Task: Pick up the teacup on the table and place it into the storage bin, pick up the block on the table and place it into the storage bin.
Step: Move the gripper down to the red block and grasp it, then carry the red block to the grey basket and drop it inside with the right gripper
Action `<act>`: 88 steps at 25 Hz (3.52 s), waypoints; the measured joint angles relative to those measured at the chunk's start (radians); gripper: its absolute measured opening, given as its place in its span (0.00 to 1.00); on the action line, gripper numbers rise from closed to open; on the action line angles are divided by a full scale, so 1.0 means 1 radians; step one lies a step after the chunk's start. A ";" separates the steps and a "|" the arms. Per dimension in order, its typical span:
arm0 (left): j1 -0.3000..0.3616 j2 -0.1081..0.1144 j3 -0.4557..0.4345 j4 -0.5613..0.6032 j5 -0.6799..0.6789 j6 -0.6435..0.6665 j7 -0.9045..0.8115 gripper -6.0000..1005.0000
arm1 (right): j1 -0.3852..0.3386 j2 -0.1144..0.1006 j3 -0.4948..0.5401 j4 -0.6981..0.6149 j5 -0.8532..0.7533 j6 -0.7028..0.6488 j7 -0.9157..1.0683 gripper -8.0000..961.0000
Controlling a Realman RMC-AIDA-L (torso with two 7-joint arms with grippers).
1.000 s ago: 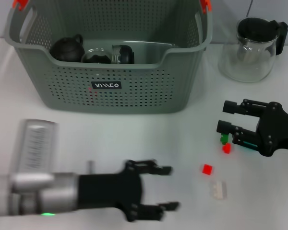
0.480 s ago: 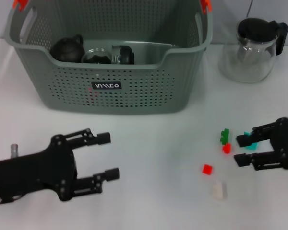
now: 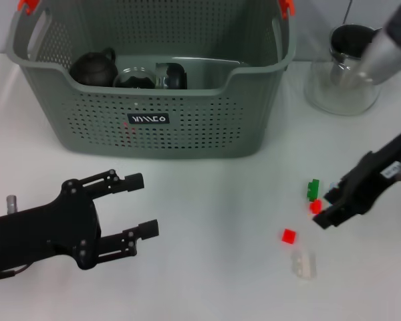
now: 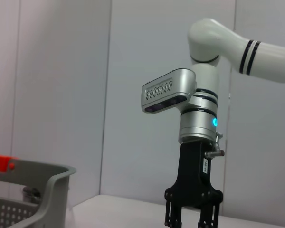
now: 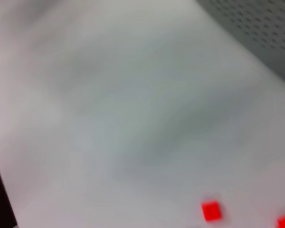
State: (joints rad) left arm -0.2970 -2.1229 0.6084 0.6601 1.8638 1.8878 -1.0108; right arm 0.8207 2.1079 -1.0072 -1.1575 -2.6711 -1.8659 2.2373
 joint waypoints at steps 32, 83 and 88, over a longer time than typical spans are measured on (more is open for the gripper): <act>0.006 -0.009 -0.002 -0.014 0.000 -0.051 0.004 0.73 | -0.014 -0.001 -0.601 0.157 0.091 0.424 0.303 0.48; 0.008 -0.013 -0.001 -0.017 -0.006 -0.058 0.005 0.73 | -0.099 -0.007 -0.371 -0.201 0.167 0.289 0.261 0.22; 0.009 -0.011 -0.004 -0.016 -0.009 -0.059 0.005 0.73 | -0.119 -0.010 -0.125 -0.286 0.459 0.289 0.135 0.22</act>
State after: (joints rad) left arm -0.2883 -2.1339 0.6048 0.6445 1.8551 1.8292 -1.0062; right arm 0.7014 2.0979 -1.1324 -1.4434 -2.2120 -1.5773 2.3724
